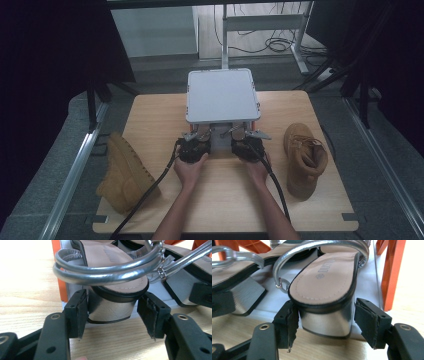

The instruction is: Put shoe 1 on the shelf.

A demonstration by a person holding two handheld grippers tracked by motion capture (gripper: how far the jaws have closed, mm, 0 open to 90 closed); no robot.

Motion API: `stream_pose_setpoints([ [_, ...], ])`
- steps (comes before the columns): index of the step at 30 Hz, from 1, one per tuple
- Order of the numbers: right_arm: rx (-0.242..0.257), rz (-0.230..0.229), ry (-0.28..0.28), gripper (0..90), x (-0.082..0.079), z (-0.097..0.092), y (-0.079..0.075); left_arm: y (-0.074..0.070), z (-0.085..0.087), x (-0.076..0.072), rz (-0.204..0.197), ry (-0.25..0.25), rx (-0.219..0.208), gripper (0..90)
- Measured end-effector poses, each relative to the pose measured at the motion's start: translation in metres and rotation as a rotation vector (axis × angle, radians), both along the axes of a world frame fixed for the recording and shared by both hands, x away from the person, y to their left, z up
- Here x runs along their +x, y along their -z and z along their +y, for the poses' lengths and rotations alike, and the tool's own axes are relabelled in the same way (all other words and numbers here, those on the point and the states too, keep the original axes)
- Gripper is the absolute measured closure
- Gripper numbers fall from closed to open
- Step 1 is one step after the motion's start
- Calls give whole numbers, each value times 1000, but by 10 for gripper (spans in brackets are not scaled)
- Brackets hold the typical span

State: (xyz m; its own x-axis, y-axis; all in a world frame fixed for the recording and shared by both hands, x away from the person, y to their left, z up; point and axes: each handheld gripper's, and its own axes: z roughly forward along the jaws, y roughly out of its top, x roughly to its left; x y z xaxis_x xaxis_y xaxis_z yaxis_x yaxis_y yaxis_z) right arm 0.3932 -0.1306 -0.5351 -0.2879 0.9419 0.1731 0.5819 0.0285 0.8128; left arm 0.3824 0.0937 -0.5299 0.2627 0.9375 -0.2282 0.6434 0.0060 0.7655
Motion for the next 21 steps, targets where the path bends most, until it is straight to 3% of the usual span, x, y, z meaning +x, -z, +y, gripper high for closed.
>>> stream_pose_setpoints([
  [9,16,-29,-38,454,-17,-13,-9,-9,5,-7,-16,48,-26,340],
  [13,-5,-35,-47,534,-20,-19,-11,-13,8,-14,-31,62,-31,337],
  [21,17,-37,-45,702,-25,-31,-10,-17,20,-28,-63,77,-71,401],
])
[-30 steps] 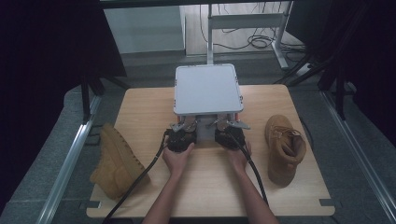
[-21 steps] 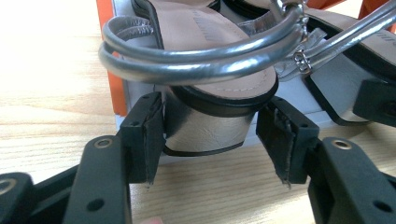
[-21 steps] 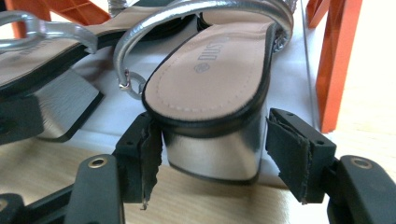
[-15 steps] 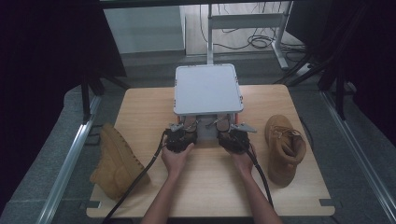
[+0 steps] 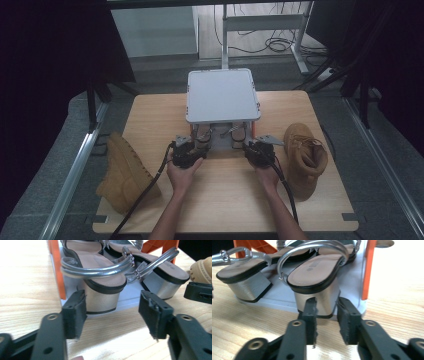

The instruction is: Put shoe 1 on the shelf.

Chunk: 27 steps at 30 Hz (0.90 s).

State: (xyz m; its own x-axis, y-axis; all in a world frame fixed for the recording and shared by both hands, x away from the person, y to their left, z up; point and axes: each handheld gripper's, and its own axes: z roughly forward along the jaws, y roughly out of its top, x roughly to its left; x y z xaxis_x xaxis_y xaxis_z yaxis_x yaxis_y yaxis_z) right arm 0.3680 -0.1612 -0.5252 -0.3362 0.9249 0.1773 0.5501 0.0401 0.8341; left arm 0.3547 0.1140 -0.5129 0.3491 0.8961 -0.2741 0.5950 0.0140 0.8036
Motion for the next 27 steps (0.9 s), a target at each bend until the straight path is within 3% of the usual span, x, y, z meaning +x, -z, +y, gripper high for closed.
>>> stream_pose_setpoints([
  [8,15,5,12,842,-2,-9,-2,-2,9,-6,-2,-27,-16,684],
  [12,14,6,11,888,-3,-10,-3,0,11,-5,8,-59,24,788],
  [20,32,16,27,889,2,-12,0,11,11,4,32,-81,22,878],
  [27,39,32,27,889,8,-8,1,15,9,13,37,-70,22,892],
])
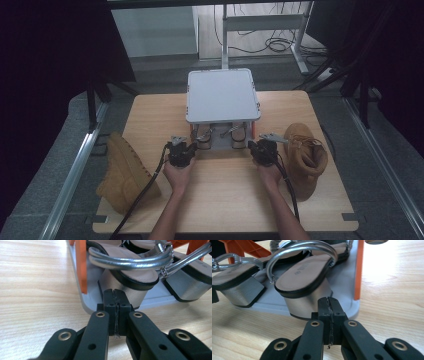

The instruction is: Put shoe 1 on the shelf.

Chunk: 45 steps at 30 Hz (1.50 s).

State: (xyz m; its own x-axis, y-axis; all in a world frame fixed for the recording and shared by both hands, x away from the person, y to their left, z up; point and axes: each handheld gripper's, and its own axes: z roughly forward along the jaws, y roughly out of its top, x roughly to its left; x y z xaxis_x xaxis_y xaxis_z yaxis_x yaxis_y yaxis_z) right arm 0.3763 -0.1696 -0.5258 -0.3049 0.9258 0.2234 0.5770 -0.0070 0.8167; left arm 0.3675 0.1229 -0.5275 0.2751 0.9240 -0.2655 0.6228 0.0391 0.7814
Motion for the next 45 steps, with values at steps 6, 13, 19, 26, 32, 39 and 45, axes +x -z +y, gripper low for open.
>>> stream_pose_setpoints([
  [6,-15,13,8,890,7,11,3,0,-3,7,8,11,2,892],
  [13,-15,10,16,889,7,17,4,0,-8,9,17,29,-20,892],
  [19,-19,14,12,889,9,21,5,-1,-15,11,23,45,-27,891],
  [26,-21,13,4,889,13,27,3,0,-15,13,29,40,-48,891],
  [32,-21,10,-7,889,15,35,4,1,-16,13,31,39,-61,891],
  [39,-18,7,-14,889,16,39,5,2,-17,14,27,37,-66,891],
  [45,-17,14,-11,889,17,40,5,3,-18,15,29,40,-76,892],
])
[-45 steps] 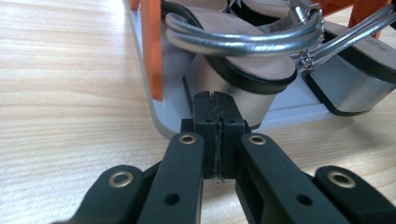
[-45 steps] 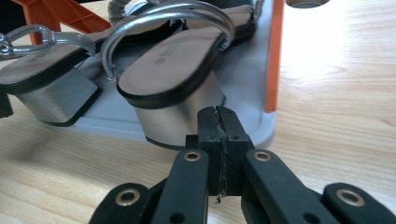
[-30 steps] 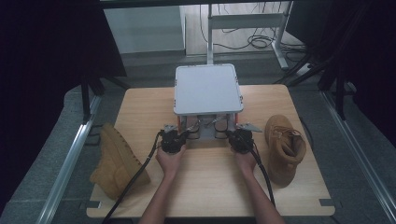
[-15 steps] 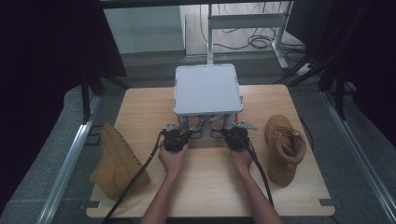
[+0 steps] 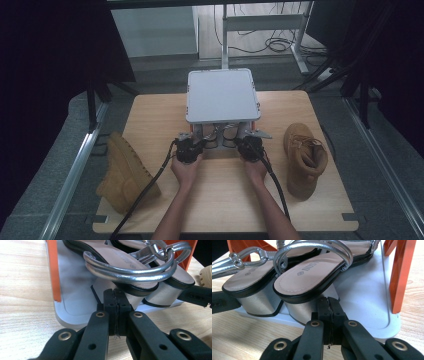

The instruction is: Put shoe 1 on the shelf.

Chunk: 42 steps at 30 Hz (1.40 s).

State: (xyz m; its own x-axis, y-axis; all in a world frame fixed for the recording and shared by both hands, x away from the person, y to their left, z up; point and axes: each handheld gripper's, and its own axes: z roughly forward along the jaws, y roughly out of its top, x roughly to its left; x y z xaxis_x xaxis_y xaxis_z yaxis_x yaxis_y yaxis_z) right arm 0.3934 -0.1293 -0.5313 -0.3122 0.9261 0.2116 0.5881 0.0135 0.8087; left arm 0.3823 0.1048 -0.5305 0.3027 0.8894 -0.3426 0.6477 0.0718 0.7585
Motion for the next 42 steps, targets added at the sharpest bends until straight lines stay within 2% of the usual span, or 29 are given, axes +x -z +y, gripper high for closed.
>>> stream_pose_setpoints([
  [11,-1,6,-6,888,1,1,2,0,1,0,0,5,5,885],
  [15,-2,5,-7,888,-1,-2,0,-3,2,-3,-13,9,8,881],
  [18,19,-4,-1,887,-7,-8,-4,-7,6,-9,-27,8,3,873],
  [24,54,-30,-9,884,-23,-26,-11,-12,15,-28,-57,13,-5,866],
  [27,57,-37,-22,883,-32,-33,-13,-16,16,-39,-79,27,21,861],
  [29,62,-38,-29,883,-38,-36,-15,-18,16,-45,-87,37,23,858],
  [34,49,-50,-63,881,-55,-39,-17,-25,18,-59,-108,59,22,857],
  [36,34,-58,-84,879,-63,-37,-16,-26,19,-64,-117,65,37,856],
  [38,14,-59,-104,879,-72,-36,-14,-26,21,-69,-117,71,38,856],
  [42,14,-53,-138,876,-87,-37,-12,-25,25,-77,-110,90,29,857],
])
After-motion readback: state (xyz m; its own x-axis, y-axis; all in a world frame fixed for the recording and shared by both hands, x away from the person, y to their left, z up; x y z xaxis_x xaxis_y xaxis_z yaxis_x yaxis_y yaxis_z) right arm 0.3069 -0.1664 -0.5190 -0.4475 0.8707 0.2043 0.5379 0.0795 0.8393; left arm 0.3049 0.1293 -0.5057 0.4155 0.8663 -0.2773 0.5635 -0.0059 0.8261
